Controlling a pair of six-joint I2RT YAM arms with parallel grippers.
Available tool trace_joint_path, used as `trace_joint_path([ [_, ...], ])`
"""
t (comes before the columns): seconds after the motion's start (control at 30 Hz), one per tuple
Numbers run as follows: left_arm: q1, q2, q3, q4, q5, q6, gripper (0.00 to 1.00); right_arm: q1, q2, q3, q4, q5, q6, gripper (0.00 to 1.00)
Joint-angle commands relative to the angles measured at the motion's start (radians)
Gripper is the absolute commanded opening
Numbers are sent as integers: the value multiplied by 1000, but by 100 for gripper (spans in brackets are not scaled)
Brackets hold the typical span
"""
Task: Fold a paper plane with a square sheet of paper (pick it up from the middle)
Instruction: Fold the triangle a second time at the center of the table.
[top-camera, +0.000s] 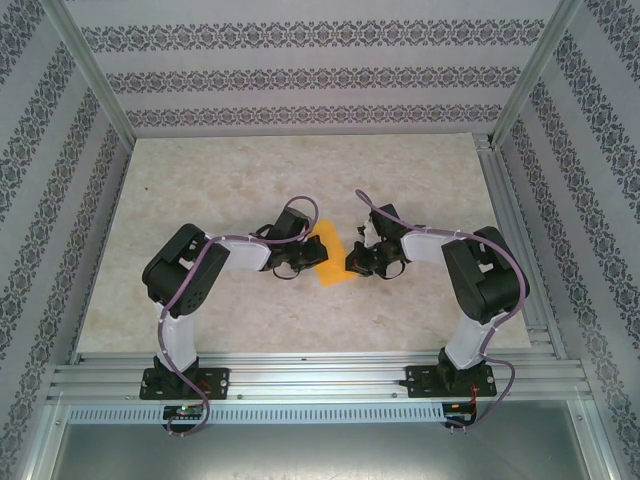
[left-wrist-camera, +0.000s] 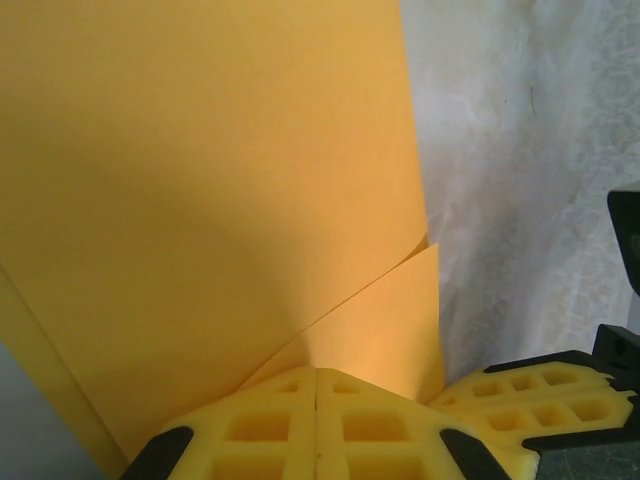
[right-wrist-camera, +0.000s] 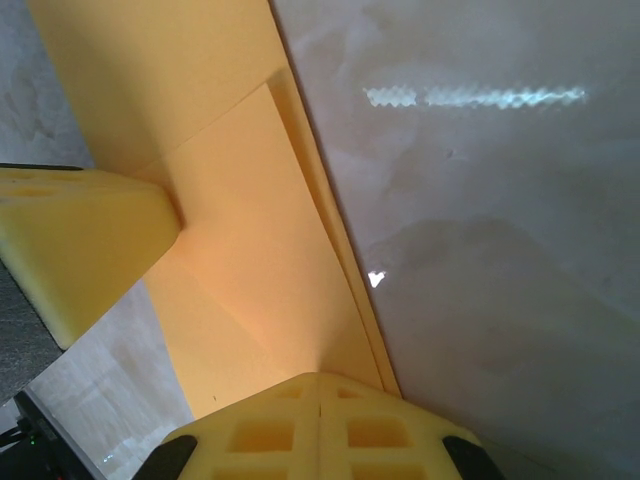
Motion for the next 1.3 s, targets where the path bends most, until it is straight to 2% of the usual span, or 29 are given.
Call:
trace_joint_path([
  [0.0, -3, 21, -5, -30, -51, -2, 8, -8, -10, 11, -63, 45, 4, 0],
  [0.2, -3, 21, -3, -55, -57, 17, 7, 30, -25, 56, -21, -21, 35, 1],
  [0.73, -2, 20, 15, -69, -54, 25, 7, 74, 109, 146, -6, -32, 49, 0],
  [1.27, -2, 24, 27, -96, -58, 32, 7, 92, 53, 159, -74, -5, 5, 0],
])
